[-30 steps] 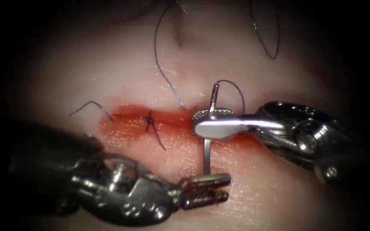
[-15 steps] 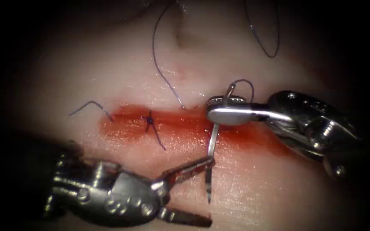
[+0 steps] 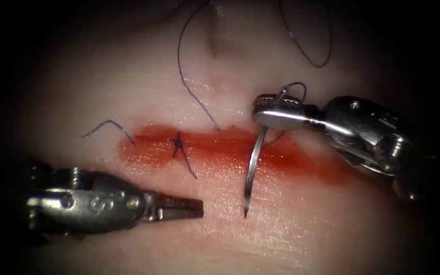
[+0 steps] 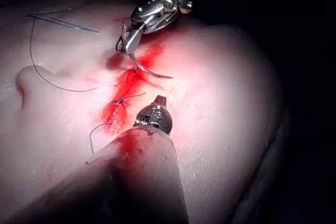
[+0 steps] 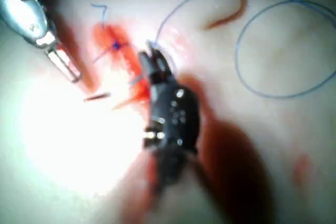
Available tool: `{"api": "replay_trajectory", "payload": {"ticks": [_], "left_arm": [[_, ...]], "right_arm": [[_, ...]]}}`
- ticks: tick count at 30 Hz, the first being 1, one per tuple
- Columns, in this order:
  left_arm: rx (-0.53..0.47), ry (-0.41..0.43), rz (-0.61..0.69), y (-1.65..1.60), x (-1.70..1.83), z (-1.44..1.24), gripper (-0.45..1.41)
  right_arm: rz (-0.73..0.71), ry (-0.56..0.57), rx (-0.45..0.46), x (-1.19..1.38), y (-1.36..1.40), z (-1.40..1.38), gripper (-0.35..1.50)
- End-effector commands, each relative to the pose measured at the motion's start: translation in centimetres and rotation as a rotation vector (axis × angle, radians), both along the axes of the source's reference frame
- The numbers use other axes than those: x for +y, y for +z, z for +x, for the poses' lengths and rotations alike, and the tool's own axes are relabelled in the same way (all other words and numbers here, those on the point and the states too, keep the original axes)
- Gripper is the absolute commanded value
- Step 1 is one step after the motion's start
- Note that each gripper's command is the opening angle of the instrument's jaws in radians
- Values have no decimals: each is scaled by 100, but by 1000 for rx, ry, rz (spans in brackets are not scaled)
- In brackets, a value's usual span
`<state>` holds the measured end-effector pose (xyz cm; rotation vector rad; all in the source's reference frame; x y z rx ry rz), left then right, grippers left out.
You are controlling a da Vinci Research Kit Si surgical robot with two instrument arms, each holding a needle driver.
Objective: Wound Closure
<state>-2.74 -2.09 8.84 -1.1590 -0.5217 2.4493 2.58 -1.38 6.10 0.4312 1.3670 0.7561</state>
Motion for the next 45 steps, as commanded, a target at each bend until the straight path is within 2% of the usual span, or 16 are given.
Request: {"api": "replay_trajectory", "payload": {"ticks": [1,4,7,15,19,25,27,32,37,41,45], "left_arm": [[8,-5,-3,8,-4,-4,-28],[27,-27,-18,14,9,-5,-32],[42,-49,-22,16,14,-9,-20],[56,-70,-22,19,29,-22,-15],[83,-60,-27,43,45,-23,-22],[143,-23,-16,72,42,-20,-22],[149,-9,-3,84,36,-19,-27],[148,-2,10,91,38,-18,-13],[148,-4,14,96,45,-18,-17],[187,13,72,112,38,-15,-22],[237,32,131,124,28,-14,-22]], "right_arm": [[-3,-1,-1,-7,5,5,-35],[-14,-6,4,-7,4,6,-35],[-23,-7,10,-8,1,7,-35],[-35,-8,8,-9,0,7,-35],[-35,-8,8,-10,-1,8,-35],[-35,-8,8,-11,-1,8,-35],[-41,-9,7,-11,-1,8,-35],[-52,-8,4,-10,-1,10,-35],[-75,-9,0,-6,1,13,-35],[-133,-1,-24,3,7,18,-35],[-227,-6,-103,13,13,18,-35]]}}
